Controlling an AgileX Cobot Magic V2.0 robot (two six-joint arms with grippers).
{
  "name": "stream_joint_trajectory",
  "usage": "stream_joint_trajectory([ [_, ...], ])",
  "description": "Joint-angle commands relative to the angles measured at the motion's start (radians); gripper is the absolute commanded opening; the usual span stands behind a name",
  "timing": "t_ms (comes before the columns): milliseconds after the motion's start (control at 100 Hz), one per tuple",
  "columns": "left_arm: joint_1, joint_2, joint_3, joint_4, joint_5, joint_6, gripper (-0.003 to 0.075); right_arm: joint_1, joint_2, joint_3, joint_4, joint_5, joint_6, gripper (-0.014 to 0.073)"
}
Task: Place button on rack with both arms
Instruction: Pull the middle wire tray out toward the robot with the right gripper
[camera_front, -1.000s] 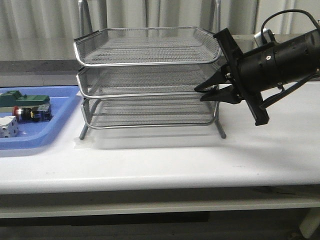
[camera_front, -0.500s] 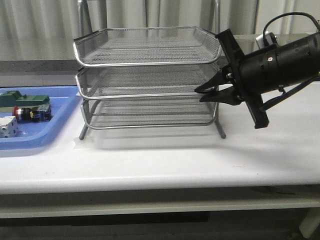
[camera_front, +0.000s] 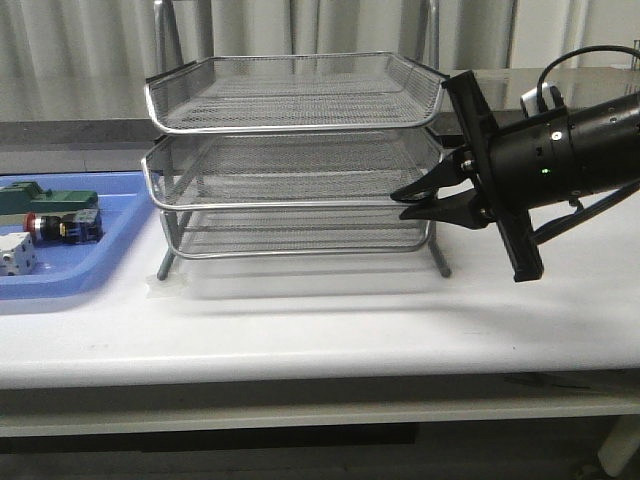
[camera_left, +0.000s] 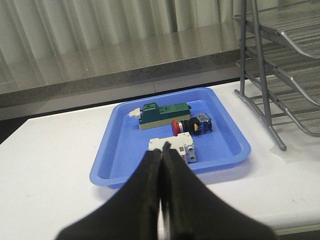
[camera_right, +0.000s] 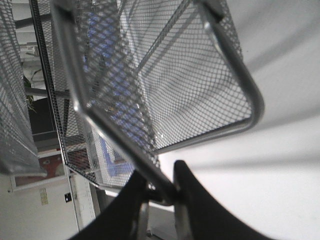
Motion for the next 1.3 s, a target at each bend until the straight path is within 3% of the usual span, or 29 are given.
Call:
stream_joint_trajectory([
  [0, -0.006, -0.031, 0.054, 0.000, -0.078, 0.000, -0.0021, 0.009, -0.043, 0.019, -0.054, 0.092, -0.028, 0.0000],
  [1290, -0.006, -0.031, 0.054, 0.000, -0.078, 0.000, -0.0021, 0.009, -0.188, 0.328, -0.162, 0.098, -0.058, 0.0000],
])
